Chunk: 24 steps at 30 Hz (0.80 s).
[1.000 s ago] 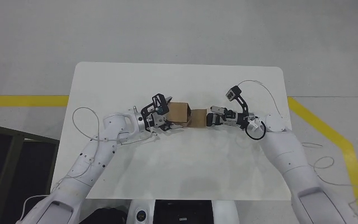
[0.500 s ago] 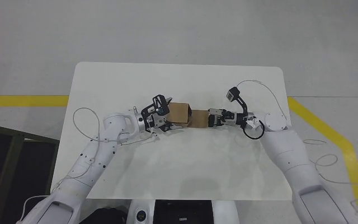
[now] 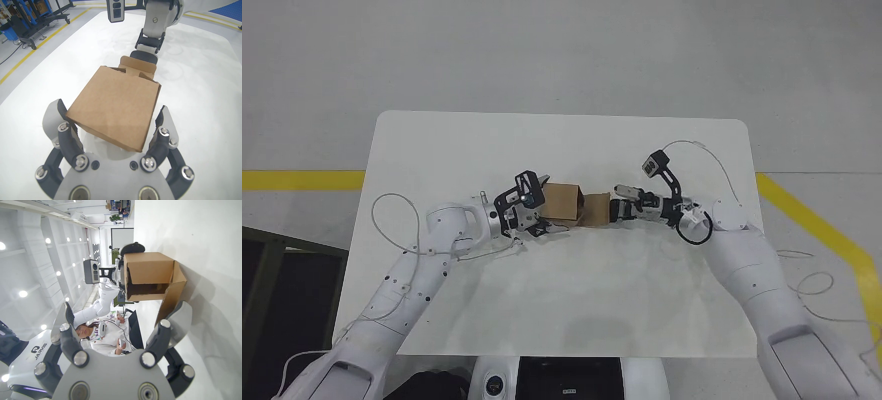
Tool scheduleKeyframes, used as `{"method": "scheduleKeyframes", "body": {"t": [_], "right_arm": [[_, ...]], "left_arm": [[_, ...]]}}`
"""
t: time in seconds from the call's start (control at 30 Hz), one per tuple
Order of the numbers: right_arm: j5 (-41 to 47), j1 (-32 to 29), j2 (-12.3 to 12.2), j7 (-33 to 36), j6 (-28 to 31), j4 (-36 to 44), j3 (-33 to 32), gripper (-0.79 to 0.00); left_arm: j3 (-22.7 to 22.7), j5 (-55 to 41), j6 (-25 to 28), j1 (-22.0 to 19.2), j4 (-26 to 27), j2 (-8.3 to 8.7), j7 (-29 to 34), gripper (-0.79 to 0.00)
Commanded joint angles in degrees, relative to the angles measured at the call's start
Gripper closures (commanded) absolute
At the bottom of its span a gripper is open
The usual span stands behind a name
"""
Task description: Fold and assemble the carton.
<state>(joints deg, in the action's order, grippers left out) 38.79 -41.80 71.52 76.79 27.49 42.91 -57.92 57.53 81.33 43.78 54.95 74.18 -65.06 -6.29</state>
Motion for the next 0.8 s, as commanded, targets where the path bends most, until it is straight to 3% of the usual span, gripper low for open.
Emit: {"method": "scheduleKeyframes", "body": {"t": [0.0,0.17,0.43,0.77], "right_arm": [[1.1,-0.2,-0.1,0.6,-0.6,0.7,-0.3,-0.785],[1.9,-0.3,0.0,2.0,-2.0,2.8,0.0,-0.785],[-6.5,1.9,0.3,0.0,0.0,2.6,3.0,-0.785],[-2.1,2.1,1.2,-0.2,0.2,2.3,4.0,-0.785]], "left_arm": [[0.0,0.0,0.0,0.1,0.1,-0.01,0.0,-0.785],[-0.1,0.1,0.0,0.2,0.2,-0.02,0.1,-0.785],[0.0,0.4,0.0,0.2,0.1,-0.02,-0.2,-0.785],[0.0,0.5,0.1,0.2,-0.2,-0.05,-0.4,-0.785]]}}
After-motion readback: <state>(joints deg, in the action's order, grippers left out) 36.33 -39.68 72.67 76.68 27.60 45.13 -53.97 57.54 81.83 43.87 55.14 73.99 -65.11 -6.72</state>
